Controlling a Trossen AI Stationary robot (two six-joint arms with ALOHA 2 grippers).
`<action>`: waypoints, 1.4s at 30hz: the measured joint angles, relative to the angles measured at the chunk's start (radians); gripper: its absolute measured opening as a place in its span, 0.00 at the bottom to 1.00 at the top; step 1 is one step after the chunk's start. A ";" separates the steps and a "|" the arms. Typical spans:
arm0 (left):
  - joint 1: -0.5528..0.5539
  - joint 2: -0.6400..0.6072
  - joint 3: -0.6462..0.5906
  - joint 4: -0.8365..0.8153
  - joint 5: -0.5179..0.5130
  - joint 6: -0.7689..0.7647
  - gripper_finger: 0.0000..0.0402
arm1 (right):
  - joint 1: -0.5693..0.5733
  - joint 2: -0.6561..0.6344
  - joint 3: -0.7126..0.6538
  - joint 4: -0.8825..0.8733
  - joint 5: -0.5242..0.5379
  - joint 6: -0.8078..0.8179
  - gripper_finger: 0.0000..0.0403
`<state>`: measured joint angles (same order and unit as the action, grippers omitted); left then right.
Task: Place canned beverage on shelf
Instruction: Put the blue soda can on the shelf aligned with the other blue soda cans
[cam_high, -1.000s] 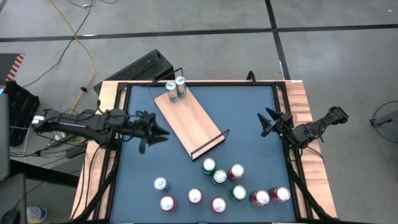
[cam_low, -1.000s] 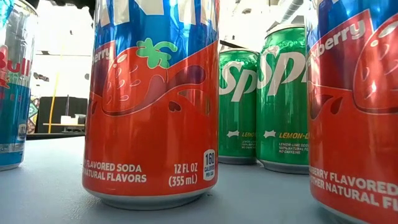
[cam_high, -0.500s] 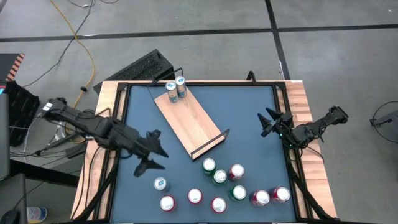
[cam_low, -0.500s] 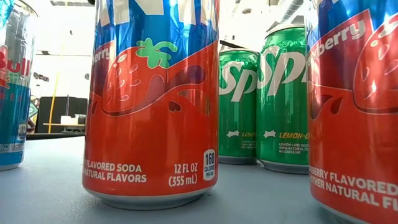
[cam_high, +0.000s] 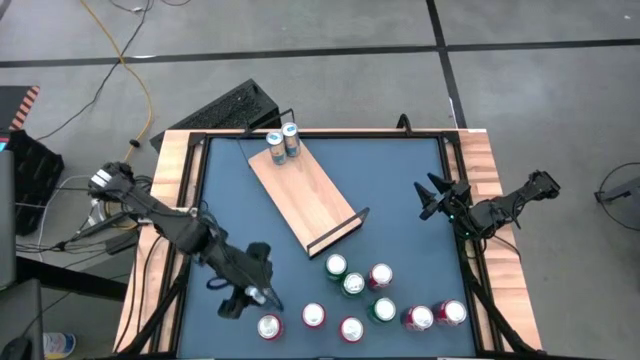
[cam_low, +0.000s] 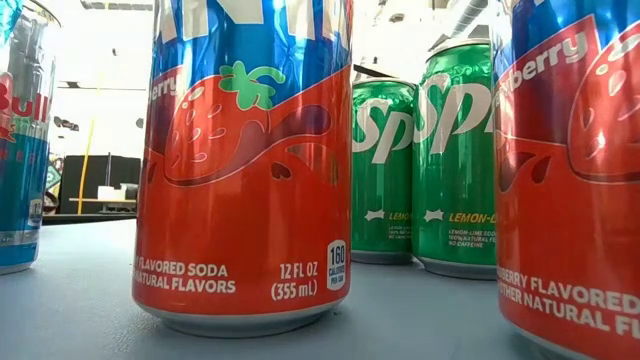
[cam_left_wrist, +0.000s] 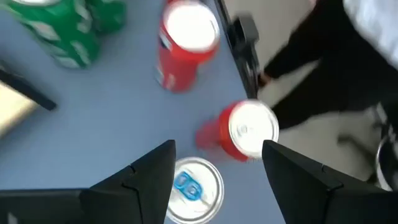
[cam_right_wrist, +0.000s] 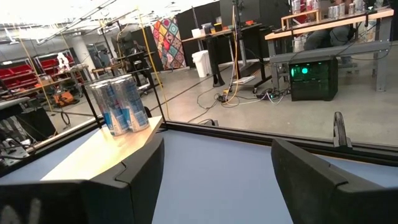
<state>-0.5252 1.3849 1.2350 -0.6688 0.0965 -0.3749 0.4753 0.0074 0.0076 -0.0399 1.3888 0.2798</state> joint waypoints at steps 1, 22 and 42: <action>-0.008 0.013 0.000 -0.002 0.002 0.015 0.56 | 0.000 0.000 0.000 0.000 0.000 0.000 0.70; -0.046 0.034 -0.006 -0.136 -0.105 0.369 0.68 | 0.000 0.000 0.000 0.000 0.000 0.001 0.70; -0.044 0.021 -0.074 -0.065 -0.082 0.435 0.80 | 0.000 0.000 0.000 0.000 0.000 0.001 0.70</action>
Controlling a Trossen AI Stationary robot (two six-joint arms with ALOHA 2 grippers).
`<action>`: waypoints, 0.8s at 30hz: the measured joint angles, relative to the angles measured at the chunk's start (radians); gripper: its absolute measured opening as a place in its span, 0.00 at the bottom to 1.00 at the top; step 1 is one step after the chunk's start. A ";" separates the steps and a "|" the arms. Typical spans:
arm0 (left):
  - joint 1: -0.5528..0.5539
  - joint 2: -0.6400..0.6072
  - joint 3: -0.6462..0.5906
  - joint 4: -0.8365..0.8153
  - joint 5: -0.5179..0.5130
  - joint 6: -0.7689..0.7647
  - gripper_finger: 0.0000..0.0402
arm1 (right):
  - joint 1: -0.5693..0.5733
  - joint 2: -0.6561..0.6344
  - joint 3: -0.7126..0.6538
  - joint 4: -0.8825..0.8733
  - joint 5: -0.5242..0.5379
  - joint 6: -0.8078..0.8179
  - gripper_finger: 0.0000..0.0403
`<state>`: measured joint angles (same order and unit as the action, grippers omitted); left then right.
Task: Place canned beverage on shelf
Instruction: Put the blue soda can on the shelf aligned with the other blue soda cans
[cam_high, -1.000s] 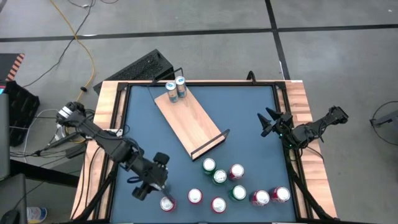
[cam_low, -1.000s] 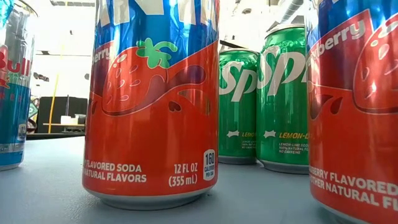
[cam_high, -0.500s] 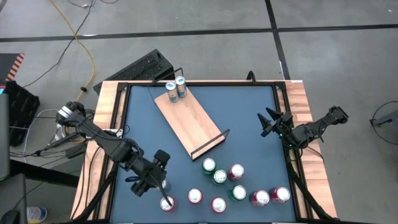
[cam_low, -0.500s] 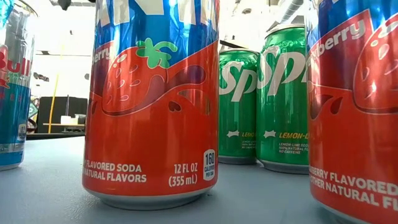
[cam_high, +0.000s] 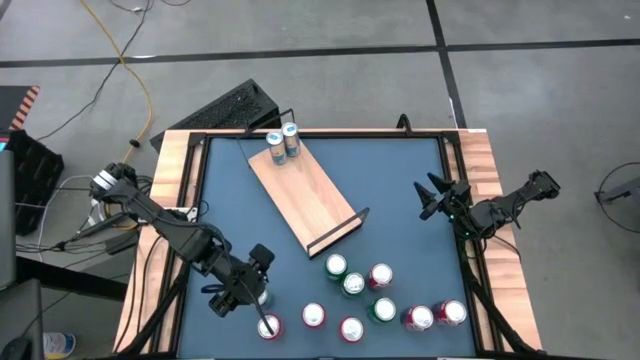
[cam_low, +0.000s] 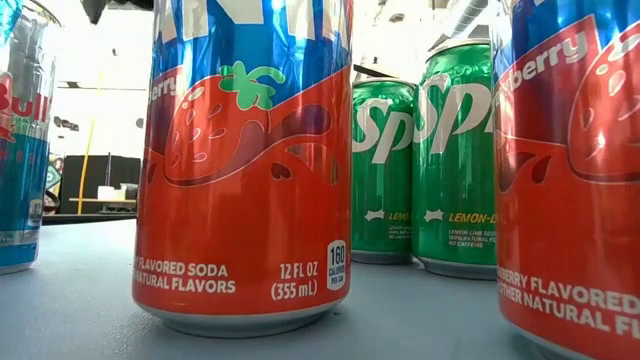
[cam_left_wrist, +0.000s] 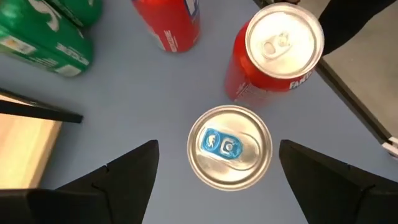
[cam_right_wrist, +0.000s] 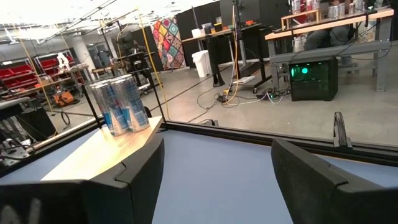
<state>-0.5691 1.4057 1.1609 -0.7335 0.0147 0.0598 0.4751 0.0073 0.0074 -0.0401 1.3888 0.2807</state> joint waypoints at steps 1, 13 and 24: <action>0.000 0.000 -0.010 0.015 0.000 0.002 0.80 | 0.000 0.000 0.000 0.000 0.000 0.000 0.70; 0.000 -0.013 -0.039 0.079 0.015 0.014 0.80 | 0.000 0.000 0.000 0.000 0.000 0.000 0.70; 0.000 -0.013 -0.058 0.095 0.032 0.028 0.80 | 0.000 0.000 0.000 0.000 0.000 -0.001 0.70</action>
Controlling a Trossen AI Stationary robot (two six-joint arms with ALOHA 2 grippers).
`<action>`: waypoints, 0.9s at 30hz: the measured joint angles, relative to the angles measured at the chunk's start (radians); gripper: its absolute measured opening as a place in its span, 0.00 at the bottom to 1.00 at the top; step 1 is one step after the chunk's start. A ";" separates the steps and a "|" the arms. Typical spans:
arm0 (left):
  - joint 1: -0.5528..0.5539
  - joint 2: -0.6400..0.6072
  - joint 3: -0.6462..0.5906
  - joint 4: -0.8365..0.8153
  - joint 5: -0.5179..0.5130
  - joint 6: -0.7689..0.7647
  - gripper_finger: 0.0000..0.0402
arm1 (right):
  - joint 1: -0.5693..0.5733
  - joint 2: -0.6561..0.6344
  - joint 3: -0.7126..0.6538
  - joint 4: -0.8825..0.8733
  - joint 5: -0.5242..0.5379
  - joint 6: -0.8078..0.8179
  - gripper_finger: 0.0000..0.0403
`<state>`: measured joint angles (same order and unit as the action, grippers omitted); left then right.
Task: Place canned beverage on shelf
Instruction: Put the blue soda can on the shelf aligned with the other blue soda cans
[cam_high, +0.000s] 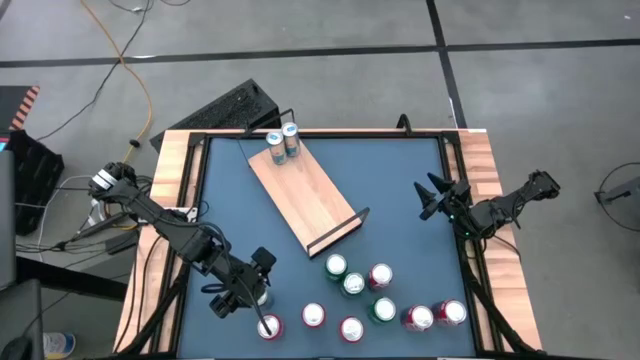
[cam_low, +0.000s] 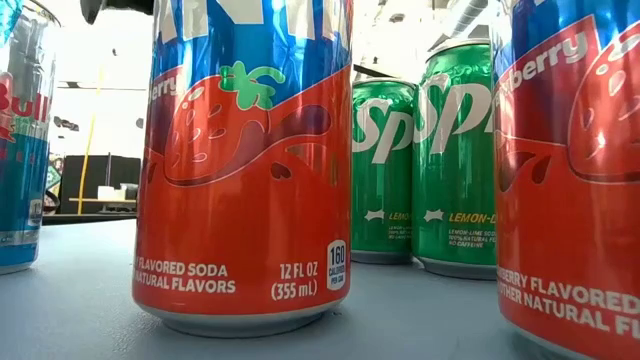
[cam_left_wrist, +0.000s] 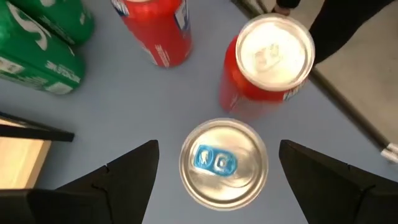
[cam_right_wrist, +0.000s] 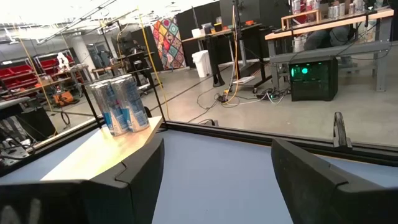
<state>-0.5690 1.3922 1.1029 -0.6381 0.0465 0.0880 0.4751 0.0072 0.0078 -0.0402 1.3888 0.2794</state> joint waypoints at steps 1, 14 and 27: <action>0.000 0.000 -0.010 0.007 -0.002 0.007 0.80 | 0.000 0.000 0.000 0.000 0.000 0.000 0.70; 0.000 -0.040 -0.112 0.141 -0.009 0.020 0.80 | 0.000 0.000 0.000 0.000 0.000 0.000 0.70; 0.003 -0.059 -0.160 0.195 -0.005 0.009 0.80 | 0.000 0.000 0.000 0.000 0.000 0.001 0.70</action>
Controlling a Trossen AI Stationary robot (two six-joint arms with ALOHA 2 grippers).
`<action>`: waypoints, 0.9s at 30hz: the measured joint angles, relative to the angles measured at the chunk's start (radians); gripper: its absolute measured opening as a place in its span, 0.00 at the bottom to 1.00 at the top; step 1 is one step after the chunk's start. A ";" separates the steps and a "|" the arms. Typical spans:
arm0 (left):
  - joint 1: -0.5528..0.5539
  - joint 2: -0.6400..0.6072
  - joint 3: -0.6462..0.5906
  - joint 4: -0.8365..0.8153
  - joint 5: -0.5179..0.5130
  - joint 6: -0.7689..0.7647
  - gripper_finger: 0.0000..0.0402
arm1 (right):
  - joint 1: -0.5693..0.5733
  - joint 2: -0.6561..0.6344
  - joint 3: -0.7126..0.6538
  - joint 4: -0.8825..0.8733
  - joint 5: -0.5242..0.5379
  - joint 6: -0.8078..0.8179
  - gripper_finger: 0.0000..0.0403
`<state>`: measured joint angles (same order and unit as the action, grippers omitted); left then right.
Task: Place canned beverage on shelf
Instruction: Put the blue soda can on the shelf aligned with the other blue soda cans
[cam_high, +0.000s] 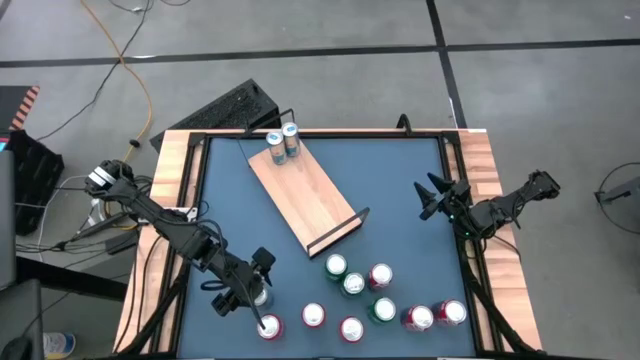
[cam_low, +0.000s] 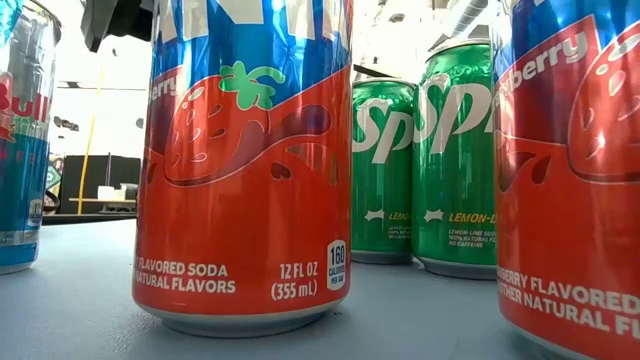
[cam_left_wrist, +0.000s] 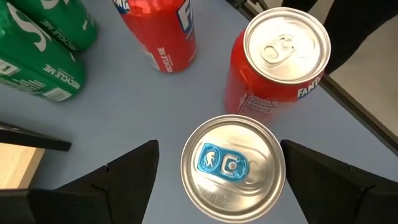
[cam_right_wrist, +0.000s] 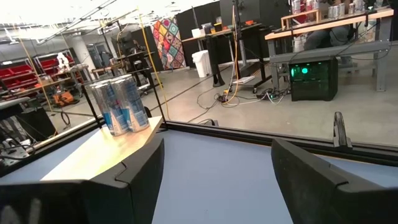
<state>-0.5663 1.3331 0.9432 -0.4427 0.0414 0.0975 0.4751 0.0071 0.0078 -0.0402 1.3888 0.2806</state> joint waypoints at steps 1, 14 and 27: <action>0.000 0.000 0.000 0.001 0.002 0.007 0.80 | 0.000 0.000 0.000 0.000 0.000 0.000 0.70; 0.013 -0.019 -0.057 0.077 0.005 0.040 0.69 | 0.000 0.000 0.000 0.000 0.000 0.001 0.70; 0.030 -0.019 -0.057 0.070 -0.024 0.040 0.56 | 0.000 0.000 0.000 0.000 0.000 0.009 0.70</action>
<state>-0.5362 1.3139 0.8864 -0.3731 0.0170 0.1371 0.4751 0.0074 0.0078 -0.0402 1.3888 0.2893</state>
